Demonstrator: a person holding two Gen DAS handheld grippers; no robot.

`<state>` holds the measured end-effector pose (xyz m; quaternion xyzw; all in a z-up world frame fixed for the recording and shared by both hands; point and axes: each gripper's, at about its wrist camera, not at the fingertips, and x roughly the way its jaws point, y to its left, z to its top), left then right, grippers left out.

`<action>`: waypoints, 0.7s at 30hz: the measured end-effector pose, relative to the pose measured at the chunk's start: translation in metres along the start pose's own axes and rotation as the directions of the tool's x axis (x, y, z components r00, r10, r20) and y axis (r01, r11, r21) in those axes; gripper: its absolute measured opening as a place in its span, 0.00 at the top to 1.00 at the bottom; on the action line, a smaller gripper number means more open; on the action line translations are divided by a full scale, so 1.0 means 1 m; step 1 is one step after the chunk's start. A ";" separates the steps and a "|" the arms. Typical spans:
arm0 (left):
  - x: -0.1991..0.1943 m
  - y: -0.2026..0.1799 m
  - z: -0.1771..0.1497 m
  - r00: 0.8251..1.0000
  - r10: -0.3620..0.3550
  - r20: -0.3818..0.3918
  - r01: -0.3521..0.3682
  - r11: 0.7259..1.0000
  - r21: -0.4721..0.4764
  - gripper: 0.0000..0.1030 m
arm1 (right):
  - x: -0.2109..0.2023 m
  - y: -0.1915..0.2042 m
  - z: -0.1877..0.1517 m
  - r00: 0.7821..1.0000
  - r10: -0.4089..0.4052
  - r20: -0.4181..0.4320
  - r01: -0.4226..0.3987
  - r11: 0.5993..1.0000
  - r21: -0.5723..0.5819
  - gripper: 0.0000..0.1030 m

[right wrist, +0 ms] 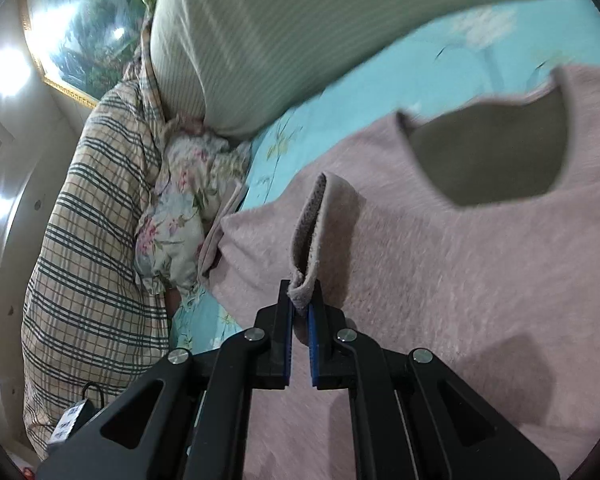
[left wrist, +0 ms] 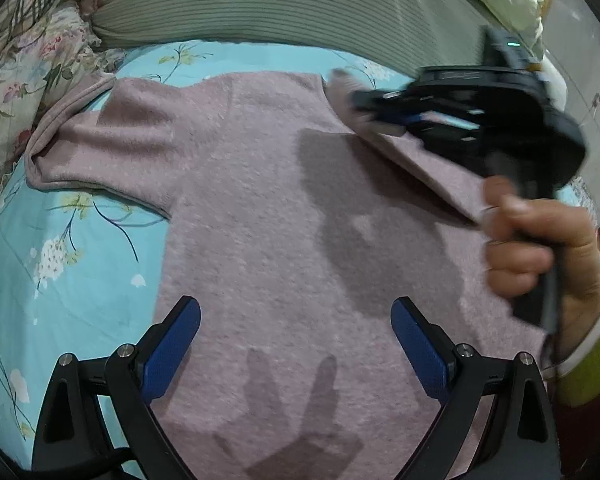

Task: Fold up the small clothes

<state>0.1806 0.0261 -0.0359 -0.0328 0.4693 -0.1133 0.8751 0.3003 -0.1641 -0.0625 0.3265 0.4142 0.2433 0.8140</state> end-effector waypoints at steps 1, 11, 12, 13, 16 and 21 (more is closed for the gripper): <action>-0.001 0.003 0.000 1.000 -0.003 0.004 0.003 1.000 -0.001 0.06 | 0.009 -0.002 0.000 1.000 0.018 -0.014 -0.017 1.000 0.011 0.93; 0.032 0.029 0.038 0.998 -0.060 -0.002 0.060 0.997 -0.047 0.06 | 0.042 -0.010 0.002 0.998 0.013 -0.061 -0.009 0.998 0.064 0.69; 0.040 0.032 0.046 0.997 -0.072 -0.011 0.071 0.996 -0.059 0.06 | 0.032 -0.008 0.002 0.999 0.012 -0.043 -0.010 0.999 0.054 0.69; 0.044 0.030 0.050 0.996 -0.086 -0.016 0.084 0.994 -0.066 0.06 | 0.016 -0.007 0.002 1.000 0.008 -0.015 -0.007 0.999 0.042 0.69; 0.074 0.037 0.075 0.990 -0.133 -0.042 0.129 0.987 -0.096 0.06 | -0.040 -0.009 -0.001 0.996 -0.015 0.088 0.012 0.999 0.033 0.69; 0.118 0.043 0.107 0.981 -0.178 -0.080 0.166 0.976 -0.141 0.22 | -0.126 -0.018 -0.036 0.974 -0.090 0.210 0.081 0.995 0.052 0.68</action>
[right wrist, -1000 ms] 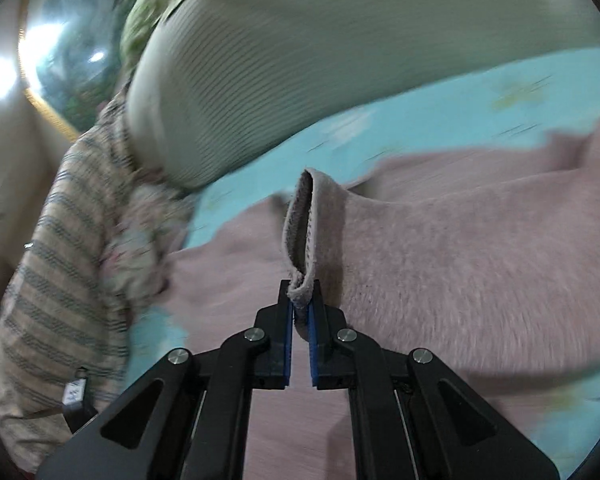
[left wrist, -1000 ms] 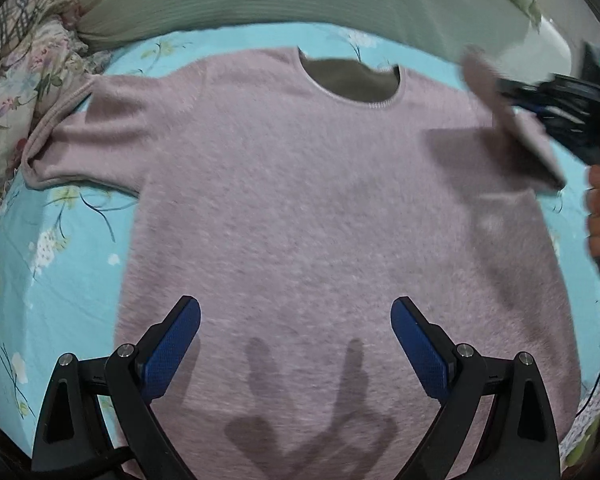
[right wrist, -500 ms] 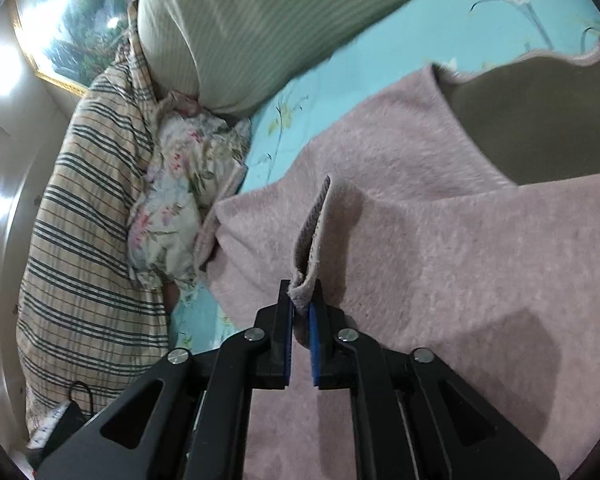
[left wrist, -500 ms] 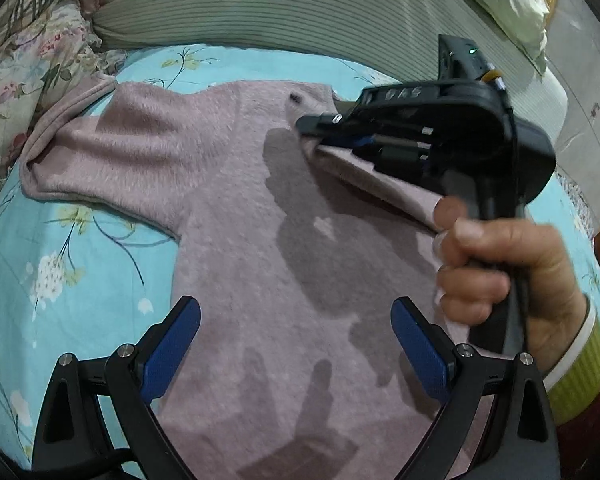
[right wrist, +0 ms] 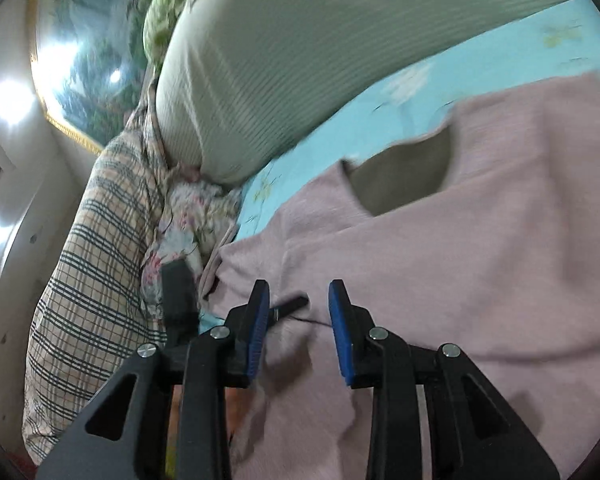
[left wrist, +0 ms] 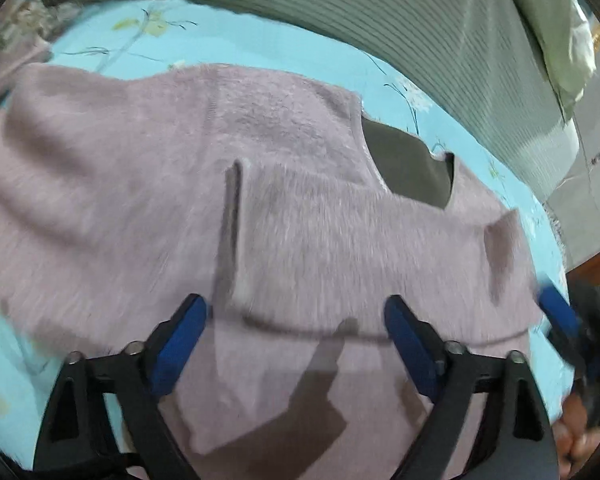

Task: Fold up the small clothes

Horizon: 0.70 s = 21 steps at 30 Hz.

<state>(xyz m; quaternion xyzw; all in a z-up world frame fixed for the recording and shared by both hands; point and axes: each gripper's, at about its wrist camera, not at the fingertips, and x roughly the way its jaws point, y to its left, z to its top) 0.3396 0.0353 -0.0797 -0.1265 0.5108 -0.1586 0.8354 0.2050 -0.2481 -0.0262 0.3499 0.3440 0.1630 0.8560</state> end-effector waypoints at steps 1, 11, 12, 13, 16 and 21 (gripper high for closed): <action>0.006 -0.001 0.006 1.000 -0.001 0.004 0.001 1.000 0.003 0.25 | -0.016 -0.005 -0.004 1.000 -0.022 0.020 0.022 1.000 0.005 0.68; -0.032 0.010 0.003 0.983 0.050 0.175 -0.045 0.999 -0.028 0.96 | -0.104 -0.057 -0.005 0.955 -0.255 0.153 0.248 0.967 0.062 0.68; -0.037 0.017 0.002 0.979 0.072 0.191 -0.065 0.997 -0.042 0.96 | -0.109 -0.066 -0.002 0.944 -0.292 0.155 0.284 0.956 0.072 0.66; -0.039 0.027 0.001 0.978 0.079 0.191 -0.070 0.996 -0.053 0.96 | -0.111 -0.074 0.003 0.932 -0.331 0.149 0.321 0.943 0.086 0.63; -0.034 0.035 -0.002 0.984 0.063 0.165 -0.054 0.997 -0.057 0.96 | -0.110 -0.097 0.017 0.905 -0.403 0.133 0.391 0.914 0.106 0.52; -0.038 0.033 -0.004 0.977 0.068 0.200 -0.054 0.996 -0.071 0.96 | -0.085 -0.122 0.043 0.882 -0.465 0.076 0.459 0.885 0.078 0.49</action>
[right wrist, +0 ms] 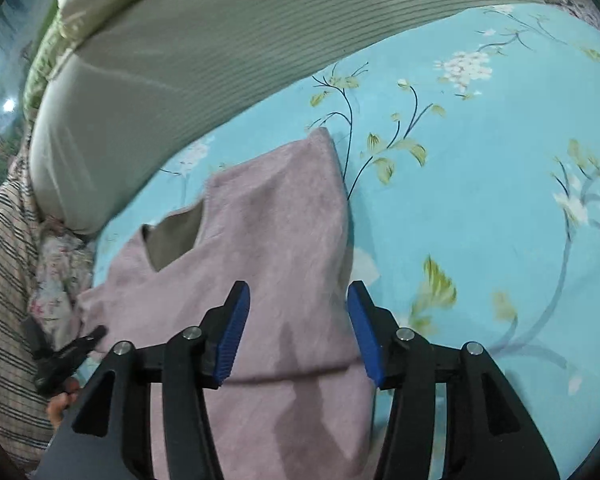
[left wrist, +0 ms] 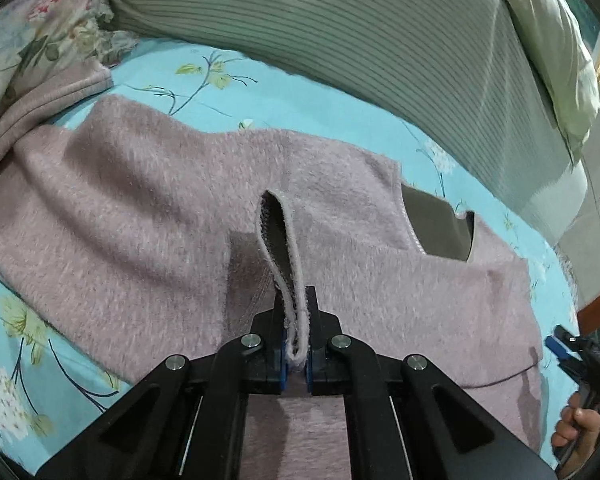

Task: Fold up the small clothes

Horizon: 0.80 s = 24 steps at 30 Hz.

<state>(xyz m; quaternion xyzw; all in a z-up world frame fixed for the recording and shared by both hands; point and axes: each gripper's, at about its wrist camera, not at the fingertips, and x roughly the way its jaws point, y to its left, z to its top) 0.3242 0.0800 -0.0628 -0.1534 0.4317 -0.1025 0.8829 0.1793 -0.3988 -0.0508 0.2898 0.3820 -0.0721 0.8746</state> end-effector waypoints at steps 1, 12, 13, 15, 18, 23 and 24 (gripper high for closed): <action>-0.004 0.004 -0.001 1.000 -0.002 0.006 0.002 1.000 -0.012 0.96 | 0.012 -0.001 0.006 1.000 -0.023 -0.021 0.023 1.000 -0.011 0.49; -0.007 -0.027 -0.008 1.000 0.001 0.004 -0.001 0.997 0.078 0.96 | 0.030 -0.019 0.015 0.996 -0.053 -0.074 0.051 0.998 -0.032 0.93; -0.002 -0.028 -0.009 1.000 0.012 -0.004 -0.012 0.997 0.083 0.96 | 0.035 -0.017 0.012 0.993 -0.073 -0.096 0.068 0.996 -0.050 0.92; 0.006 -0.025 -0.011 0.999 0.024 -0.028 -0.022 0.997 0.074 0.96 | 0.031 -0.006 0.009 0.986 -0.149 -0.074 0.142 0.986 -0.089 0.87; 0.009 -0.018 -0.014 0.999 0.027 -0.042 -0.024 0.998 0.065 0.96 | 0.002 0.014 0.004 0.975 -0.213 0.059 0.219 0.966 -0.136 0.86; 0.013 -0.011 -0.018 0.998 0.022 -0.062 -0.020 0.999 0.043 0.95 | 0.025 0.046 -0.021 0.995 -0.043 -0.085 0.024 0.975 -0.219 0.59; 0.012 -0.009 -0.018 0.998 0.023 -0.063 -0.020 0.999 0.040 0.93 | 0.033 0.043 -0.026 0.991 -0.074 -0.114 0.048 0.974 -0.219 0.60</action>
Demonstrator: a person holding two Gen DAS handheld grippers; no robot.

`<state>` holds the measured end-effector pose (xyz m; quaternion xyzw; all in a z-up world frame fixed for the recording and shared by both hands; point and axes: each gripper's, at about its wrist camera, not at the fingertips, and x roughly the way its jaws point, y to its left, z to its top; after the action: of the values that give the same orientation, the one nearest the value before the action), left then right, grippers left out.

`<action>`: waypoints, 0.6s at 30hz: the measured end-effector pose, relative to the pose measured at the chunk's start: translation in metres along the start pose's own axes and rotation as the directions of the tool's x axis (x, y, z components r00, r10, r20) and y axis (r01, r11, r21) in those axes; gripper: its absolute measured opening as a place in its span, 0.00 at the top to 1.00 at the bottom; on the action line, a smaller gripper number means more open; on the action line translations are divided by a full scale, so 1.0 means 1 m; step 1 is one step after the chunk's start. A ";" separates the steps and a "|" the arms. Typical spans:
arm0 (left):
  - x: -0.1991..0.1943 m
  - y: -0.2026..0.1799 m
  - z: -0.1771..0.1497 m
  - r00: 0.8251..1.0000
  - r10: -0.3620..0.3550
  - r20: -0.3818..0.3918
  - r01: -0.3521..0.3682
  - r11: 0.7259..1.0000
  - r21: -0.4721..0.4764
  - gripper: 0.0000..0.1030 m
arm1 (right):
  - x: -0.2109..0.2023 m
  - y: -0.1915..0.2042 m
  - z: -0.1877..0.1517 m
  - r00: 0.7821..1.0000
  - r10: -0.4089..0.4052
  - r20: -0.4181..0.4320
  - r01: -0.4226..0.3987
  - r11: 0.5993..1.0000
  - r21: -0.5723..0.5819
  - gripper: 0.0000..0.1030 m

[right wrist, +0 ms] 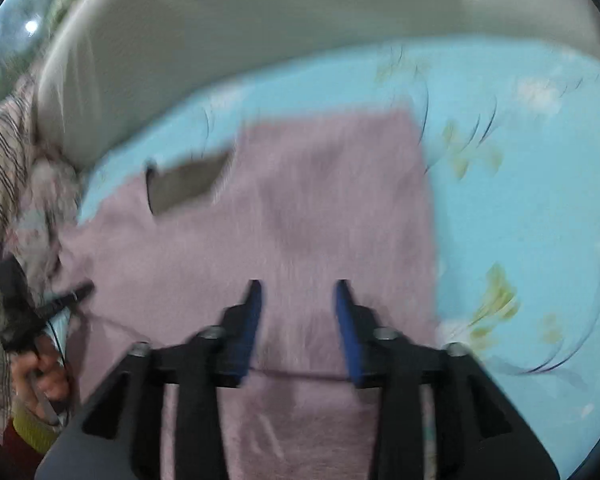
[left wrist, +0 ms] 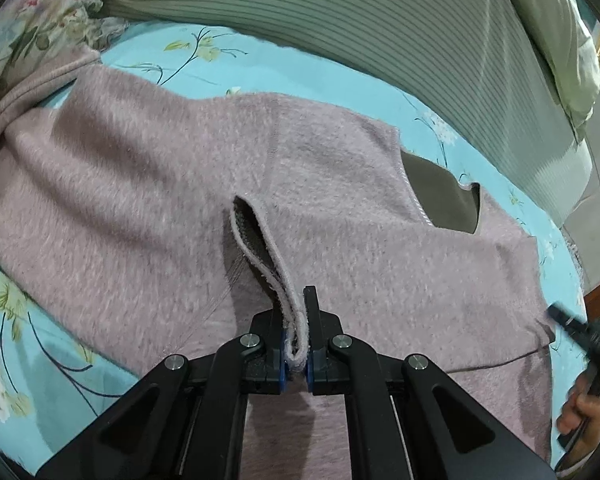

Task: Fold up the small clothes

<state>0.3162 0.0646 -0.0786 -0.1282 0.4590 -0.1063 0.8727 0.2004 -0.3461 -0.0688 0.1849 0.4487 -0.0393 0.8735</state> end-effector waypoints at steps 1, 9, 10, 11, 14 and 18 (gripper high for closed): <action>-0.004 0.004 -0.001 1.000 0.004 0.003 -0.004 1.000 -0.006 0.92 | 0.008 -0.004 -0.004 0.999 -0.037 -0.023 0.038 0.999 0.008 0.60; -0.050 0.059 0.010 0.990 0.123 0.066 -0.117 0.990 -0.081 0.78 | -0.043 0.005 -0.017 0.997 0.030 0.074 -0.034 0.998 0.051 0.45; -0.056 0.071 0.016 0.986 0.149 0.072 -0.140 0.984 -0.107 0.71 | -0.049 0.010 -0.021 0.996 0.048 0.081 -0.051 0.998 0.038 0.44; -0.060 0.079 0.021 0.982 0.172 0.079 -0.161 0.979 -0.123 0.60 | -0.053 0.016 -0.026 0.994 0.070 0.082 -0.072 0.997 0.026 0.43; -0.069 0.099 0.042 0.952 0.285 0.114 -0.270 0.954 -0.129 0.52 | -0.052 0.039 -0.039 0.991 0.124 0.059 -0.125 0.992 0.010 0.43; -0.062 0.124 0.082 0.899 0.422 0.121 -0.409 0.905 -0.113 0.41 | -0.049 0.057 -0.053 0.989 0.150 0.014 -0.150 0.989 -0.010 0.43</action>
<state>0.3582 0.2112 -0.0257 -0.0716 0.4165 0.1114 0.8994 0.1441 -0.2788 -0.0407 0.2138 0.4274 0.0273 0.8780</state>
